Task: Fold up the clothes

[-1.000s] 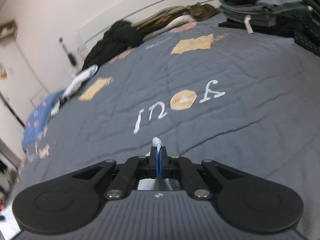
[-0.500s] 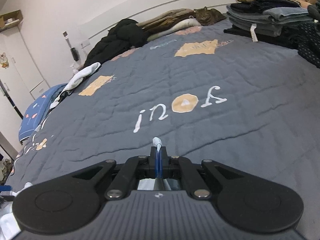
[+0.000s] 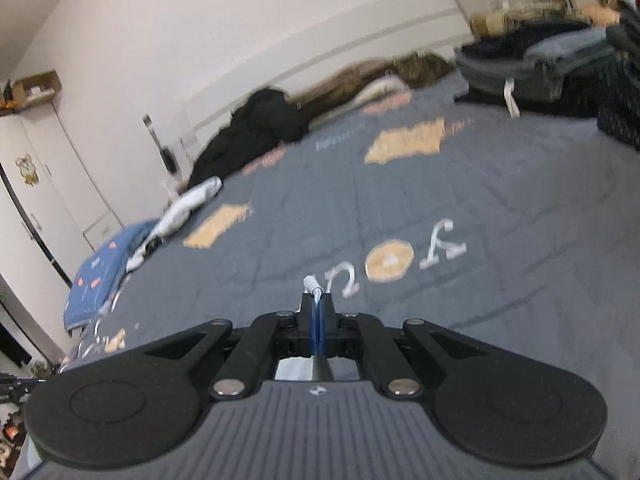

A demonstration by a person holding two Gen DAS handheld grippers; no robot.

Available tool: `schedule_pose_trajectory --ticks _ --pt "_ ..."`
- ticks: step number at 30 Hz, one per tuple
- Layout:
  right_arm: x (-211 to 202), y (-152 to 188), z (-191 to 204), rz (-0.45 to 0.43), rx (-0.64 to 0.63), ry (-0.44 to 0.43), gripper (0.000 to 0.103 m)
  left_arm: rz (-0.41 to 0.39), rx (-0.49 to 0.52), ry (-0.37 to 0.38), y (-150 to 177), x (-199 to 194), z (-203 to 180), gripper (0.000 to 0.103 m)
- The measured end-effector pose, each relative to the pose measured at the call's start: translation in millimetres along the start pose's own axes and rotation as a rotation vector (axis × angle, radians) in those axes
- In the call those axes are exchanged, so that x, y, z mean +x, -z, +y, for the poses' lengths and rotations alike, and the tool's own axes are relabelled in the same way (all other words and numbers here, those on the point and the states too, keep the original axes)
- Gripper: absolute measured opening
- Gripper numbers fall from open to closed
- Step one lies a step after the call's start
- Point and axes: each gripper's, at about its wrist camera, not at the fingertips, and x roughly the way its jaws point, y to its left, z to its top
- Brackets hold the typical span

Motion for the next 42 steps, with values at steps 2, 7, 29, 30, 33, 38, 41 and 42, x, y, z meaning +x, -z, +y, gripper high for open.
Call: schedule_pose_trajectory --ticks 2,7,29,30,33,38,41,42 --pt "7.6 4.2 -3.5 0.025 0.001 0.014 0.002 0.018 0.007 -0.025 1.1 10.7 -4.5 0.005" --pt "30.4 23.0 -14.8 0.105 -0.011 0.071 0.002 0.079 -0.01 -0.051 17.8 16.7 -7.1 0.03" --pt "26.1 24.5 -16.6 0.069 0.011 0.069 0.002 0.169 -0.207 0.081 37.3 9.3 59.5 0.004" --pt "25.8 23.8 -17.1 0.066 0.013 0.067 0.002 0.167 -0.196 0.07 31.1 7.1 67.0 0.003" --pt "27.5 24.0 -17.0 0.066 0.014 0.064 0.002 0.154 -0.152 0.006 13.1 5.6 78.8 0.005" --pt "33.3 30.7 -13.1 0.079 -0.008 0.074 0.002 0.196 -0.137 -0.027 -1.1 9.2 79.5 0.048" --pt "34.5 32.5 -13.3 0.08 -0.008 0.082 0.002 0.196 -0.152 -0.019 10.7 -3.3 74.3 0.049" --pt "34.1 32.7 -13.8 0.074 -0.004 0.085 0.003 0.187 -0.172 -0.003 17.0 -10.6 72.6 0.049"
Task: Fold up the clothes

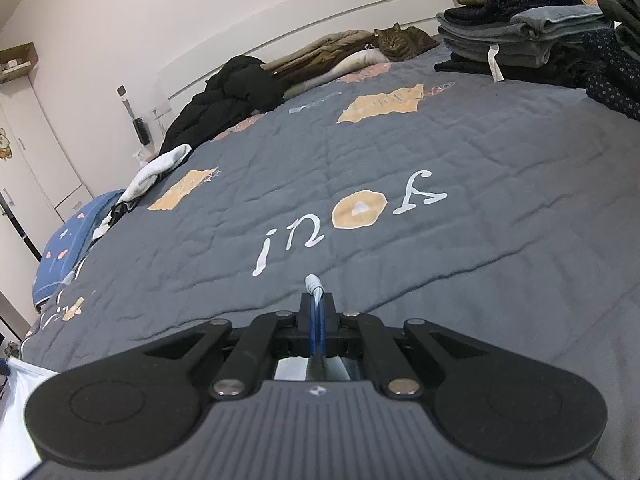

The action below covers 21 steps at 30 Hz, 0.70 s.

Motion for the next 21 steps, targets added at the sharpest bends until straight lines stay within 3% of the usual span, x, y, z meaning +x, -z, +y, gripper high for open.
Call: schedule_pose_trajectory --ticks 2,7,9,11,13,17,21 --pt "-0.5 -0.7 -0.4 -0.002 0.008 -0.005 0.003 -0.003 -0.022 0.069 20.3 -12.1 -5.2 0.049" --pt "-6.2 -6.2 5.0 0.0 0.005 -0.018 0.007 0.058 -0.023 0.154 88.7 -34.9 -25.8 0.049" --pt "-9.6 -10.4 8.1 0.012 0.002 -0.022 0.015 0.08 -0.055 0.197 110.5 -44.7 -24.8 0.049" --pt "-16.2 -15.8 12.1 0.029 -0.005 -0.016 0.038 0.087 -0.073 0.221 126.1 -55.6 -23.1 0.049" --pt "-25.1 -20.6 17.2 0.047 -0.021 -0.005 0.046 0.069 -0.099 0.235 138.0 -67.6 -19.7 0.048" --pt "-54.4 -19.2 33.0 0.073 -0.075 -0.046 0.048 0.032 -0.156 0.294 158.8 -81.6 -11.7 0.037" --pt "-85.5 -4.3 56.2 0.086 -0.132 -0.104 0.05 0.012 -0.194 0.345 176.3 -80.6 -16.8 0.037"
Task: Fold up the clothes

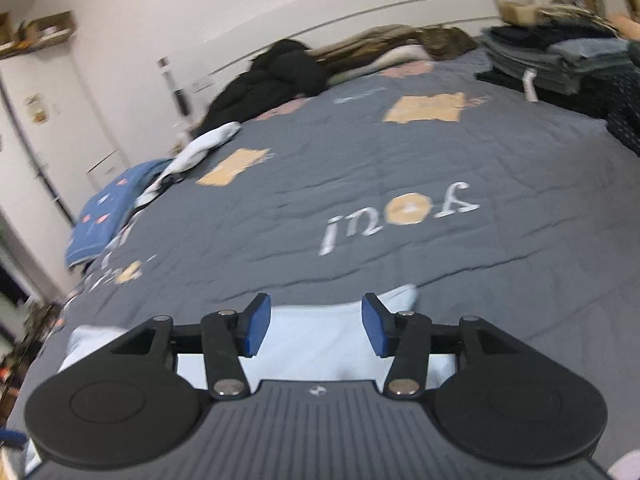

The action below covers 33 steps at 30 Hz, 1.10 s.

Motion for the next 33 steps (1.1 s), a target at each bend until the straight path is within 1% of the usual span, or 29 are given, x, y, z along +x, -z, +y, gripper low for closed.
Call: schedule_pose_trajectory --ticks 2,3,6,7,8,10,12,13,15,18,20,22,23,24,25,26,27,28,30,33 --pt "-12.5 5.6 13.6 0.003 -0.03 -0.008 0.051 -0.002 -0.01 0.021 8.1 4.4 -3.3 0.037" --pt "-19.7 8.1 17.7 0.001 -0.028 -0.014 0.051 0.002 -0.027 0.02 11.1 8.2 -3.8 0.037" --pt "-44.5 19.6 23.4 -0.018 0.017 -0.03 0.052 0.011 -0.079 0.021 19.7 18.4 -4.2 0.037" --pt "-50.6 25.2 23.2 -0.016 0.032 -0.031 0.052 0.008 -0.091 0.032 21.2 18.0 -3.7 0.024" --pt "-56.3 30.9 22.9 -0.012 0.046 -0.033 0.053 0.007 -0.085 0.046 22.4 15.8 -4.5 0.008" --pt "-66.4 45.8 21.5 0.004 0.067 -0.024 0.053 -0.001 -0.06 0.09 23.4 4.7 -5.9 0.004" --pt "-70.4 60.2 17.3 0.032 0.094 -0.004 0.053 -0.002 -0.037 0.122 24.3 -10.6 -5.9 0.004" --pt "-72.1 67.4 15.0 0.047 0.108 0.006 0.053 -0.002 -0.028 0.124 25.2 -18.5 -4.6 0.004" --pt "-73.6 80.7 10.4 0.066 0.102 0.042 0.053 0.005 -0.034 0.095 28.3 -29.1 2.8 0.003" --pt "-74.7 90.9 2.3 0.081 0.086 0.094 0.053 0.009 -0.066 0.035 34.9 -36.7 13.7 0.004" --pt "-76.7 92.5 -3.9 0.083 0.092 0.114 0.053 0.014 -0.069 0.042 39.9 -40.1 14.6 0.005" --pt "-80.6 93.9 -8.9 0.079 0.089 0.137 0.053 0.004 -0.064 0.038 42.9 -42.8 12.3 0.006" --pt "-83.4 96.7 -10.0 0.075 0.087 0.142 0.053 -0.005 -0.068 0.041 43.3 -43.3 10.9 0.007" --pt "-85.9 98.6 -10.4 0.073 0.087 0.139 0.053 -0.016 -0.08 0.049 42.0 -41.6 9.4 0.011" --pt "-88.2 100.2 -10.7 0.071 0.087 0.133 0.053 -0.03 -0.092 0.052 39.5 -38.3 7.6 0.025" --pt "-90.1 102.3 -10.0 0.074 0.08 0.132 0.053 -0.045 -0.098 0.045 37.6 -34.5 5.8 0.049" --pt "-92.2 105.1 -9.0 0.074 0.067 0.148 0.053 -0.059 -0.096 0.028 36.2 -30.2 4.2 0.058" --pt "-94.3 108.1 -7.8 0.074 0.052 0.166 0.053 -0.071 -0.093 0.018 35.2 -25.3 2.3 0.061" --pt "-99.0 110.5 -9.8 0.079 0.045 0.194 0.053 -0.072 -0.098 0.017 35.6 -15.7 -1.0 0.06" --pt "-110.6 110.4 -17.5 0.078 0.072 0.208 0.053 -0.07 -0.133 0.027 38.2 -7.2 -0.1 0.059"
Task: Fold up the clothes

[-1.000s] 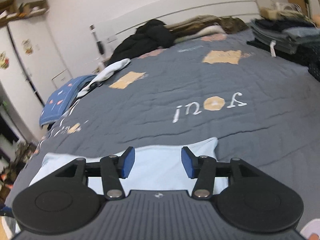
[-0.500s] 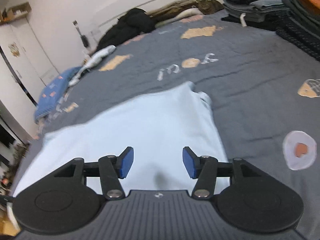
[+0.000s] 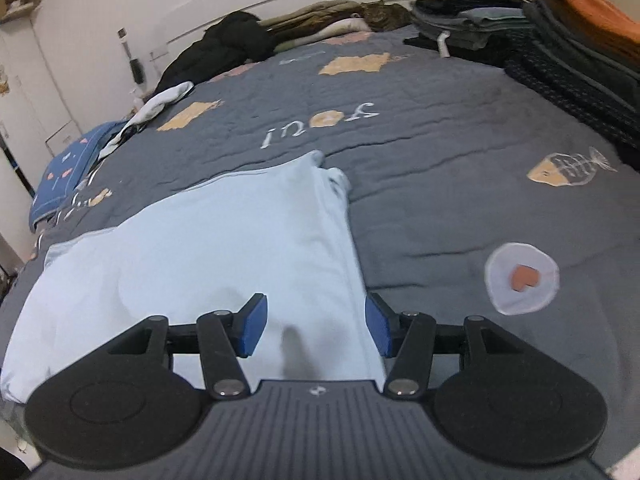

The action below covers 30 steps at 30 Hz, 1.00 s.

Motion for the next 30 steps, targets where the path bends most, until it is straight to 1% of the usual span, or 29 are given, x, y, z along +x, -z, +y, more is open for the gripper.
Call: schedule_pose_trajectory --ticks 4,8,10,12,15,18,19,20,21,22,23,25,26,28,30 --pt "-10.2 4.4 -15.0 0.017 0.035 0.008 0.054 -0.009 0.01 0.004 5.3 1.3 -4.9 0.059" --pt "-4.2 13.1 -28.4 0.091 0.077 -0.039 0.055 -0.009 0.006 0.018 6.6 2.0 -8.6 0.059" --pt "0.4 18.1 -38.2 0.126 0.135 -0.071 0.055 -0.003 -0.001 0.025 6.8 4.8 -9.8 0.059" --pt "7.9 23.0 -48.3 0.16 0.205 -0.082 0.056 0.005 -0.004 0.026 7.4 8.7 -11.7 0.059" --pt "13.5 27.5 -54.0 0.175 0.258 -0.099 0.057 0.024 -0.003 0.03 11.0 15.5 -14.3 0.059" --pt "16.6 31.9 -59.0 0.184 0.32 -0.118 0.059 0.032 0.007 0.018 16.1 19.4 -14.2 0.058" --pt "15.4 32.3 -59.9 0.183 0.33 -0.121 0.058 0.034 0.01 0.013 17.8 20.6 -14.0 0.054" --pt "14.0 32.6 -60.5 0.181 0.337 -0.124 0.057 0.036 0.014 0.007 19.4 21.8 -13.7 0.038" --pt "13.0 32.4 -57.5 0.176 0.315 -0.121 0.054 0.041 0.017 0.007 20.6 22.8 -12.9 0.025" --pt "11.9 32.1 -53.8 0.17 0.286 -0.116 0.034 0.049 0.019 0.011 21.3 23.6 -11.2 0.008" --pt "12.7 32.8 -49.5 0.172 0.257 -0.111 0.003 0.057 0.022 0.015 22.0 24.5 -9.6 0.007" --pt "14.0 32.7 -46.4 0.168 0.245 -0.111 0.002 0.062 0.049 0.019 22.6 22.3 -9.7 0.006" --pt "9.6 31.0 -44.7 0.14 0.227 -0.101 0.002 0.06 0.055 0.024 21.1 19.7 -9.1 0.005" --pt "-9.1 20.9 -43.7 0.04 0.167 -0.086 0.002 0.049 0.055 0.04 17.3 12.1 -6.8 0.005" --pt "-27.8 10.5 -40.7 -0.037 0.083 -0.076 0.002 0.041 0.056 0.05 14.4 6.5 -5.3 0.005"
